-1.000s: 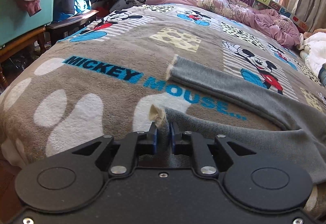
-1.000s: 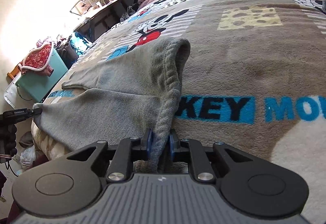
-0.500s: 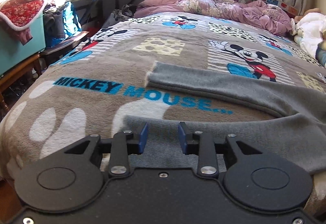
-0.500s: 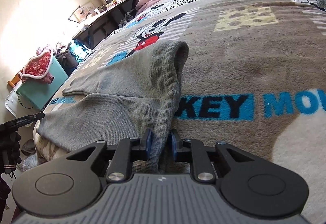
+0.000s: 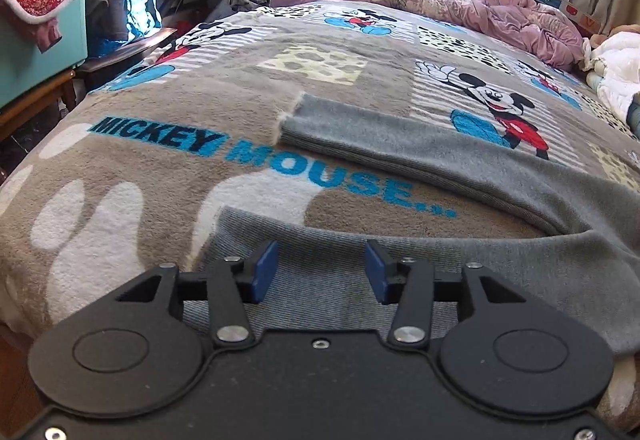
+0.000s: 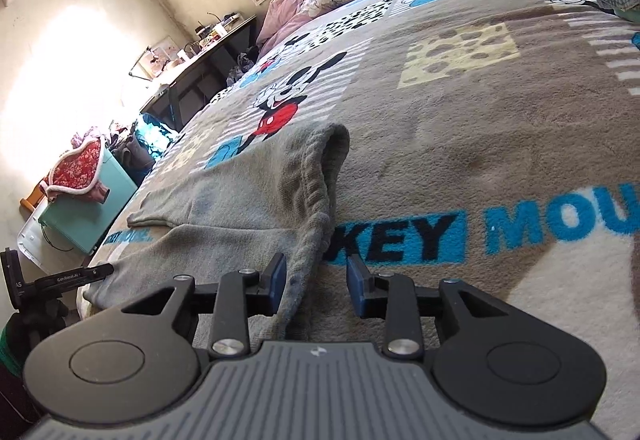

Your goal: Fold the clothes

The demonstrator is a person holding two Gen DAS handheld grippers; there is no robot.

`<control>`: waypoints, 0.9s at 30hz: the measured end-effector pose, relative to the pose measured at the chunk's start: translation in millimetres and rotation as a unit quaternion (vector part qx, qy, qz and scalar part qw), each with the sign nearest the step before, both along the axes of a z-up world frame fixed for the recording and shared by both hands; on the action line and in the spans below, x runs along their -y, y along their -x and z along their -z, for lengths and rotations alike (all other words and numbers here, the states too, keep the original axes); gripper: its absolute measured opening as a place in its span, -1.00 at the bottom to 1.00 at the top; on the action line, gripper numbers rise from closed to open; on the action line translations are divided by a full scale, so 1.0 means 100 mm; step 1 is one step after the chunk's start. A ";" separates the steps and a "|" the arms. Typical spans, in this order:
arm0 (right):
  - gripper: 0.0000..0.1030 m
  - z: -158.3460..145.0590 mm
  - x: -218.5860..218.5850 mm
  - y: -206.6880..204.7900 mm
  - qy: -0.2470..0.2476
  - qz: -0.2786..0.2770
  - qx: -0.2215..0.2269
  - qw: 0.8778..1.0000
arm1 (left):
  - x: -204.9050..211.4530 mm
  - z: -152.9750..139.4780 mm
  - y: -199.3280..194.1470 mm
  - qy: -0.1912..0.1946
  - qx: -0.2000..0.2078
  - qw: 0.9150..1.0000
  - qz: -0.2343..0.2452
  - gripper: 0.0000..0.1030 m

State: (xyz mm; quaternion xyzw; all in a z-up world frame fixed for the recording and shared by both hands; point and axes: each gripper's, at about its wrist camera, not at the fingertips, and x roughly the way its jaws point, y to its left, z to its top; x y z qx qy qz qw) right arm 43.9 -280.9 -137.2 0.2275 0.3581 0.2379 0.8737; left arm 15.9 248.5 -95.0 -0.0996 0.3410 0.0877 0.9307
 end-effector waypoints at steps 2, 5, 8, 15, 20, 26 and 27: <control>-0.19 -0.02 0.02 -0.10 -0.002 0.007 0.003 1.000 | -0.08 -0.06 -0.07 0.016 0.003 1.000 -0.006 -0.09; 0.01 -0.06 0.03 -0.29 0.001 0.019 0.011 1.000 | -0.20 -0.15 -0.24 0.041 0.008 0.999 -0.015 -0.08; 0.20 -0.10 0.00 -0.53 0.001 0.026 0.018 1.000 | -0.33 -0.22 -0.48 0.076 0.005 0.997 -0.022 -0.01; 0.32 -0.07 -0.14 -0.92 0.008 0.018 0.007 1.000 | -0.54 -0.28 -1.14 0.102 -0.024 0.994 -0.029 0.00; 0.32 0.08 -0.18 -1.06 0.001 0.020 -0.017 1.000 | -0.62 -0.18 -1.49 0.097 -0.059 0.993 -0.044 0.00; 0.13 0.12 -0.19 -1.10 -0.022 0.011 -0.014 1.000 | -0.57 -0.08 -1.67 0.090 -0.089 0.991 -0.045 -0.06; -0.15 0.11 -0.18 -1.11 -0.029 0.006 -0.015 0.999 | -0.54 -0.07 -1.70 0.080 -0.091 0.992 -0.043 -0.24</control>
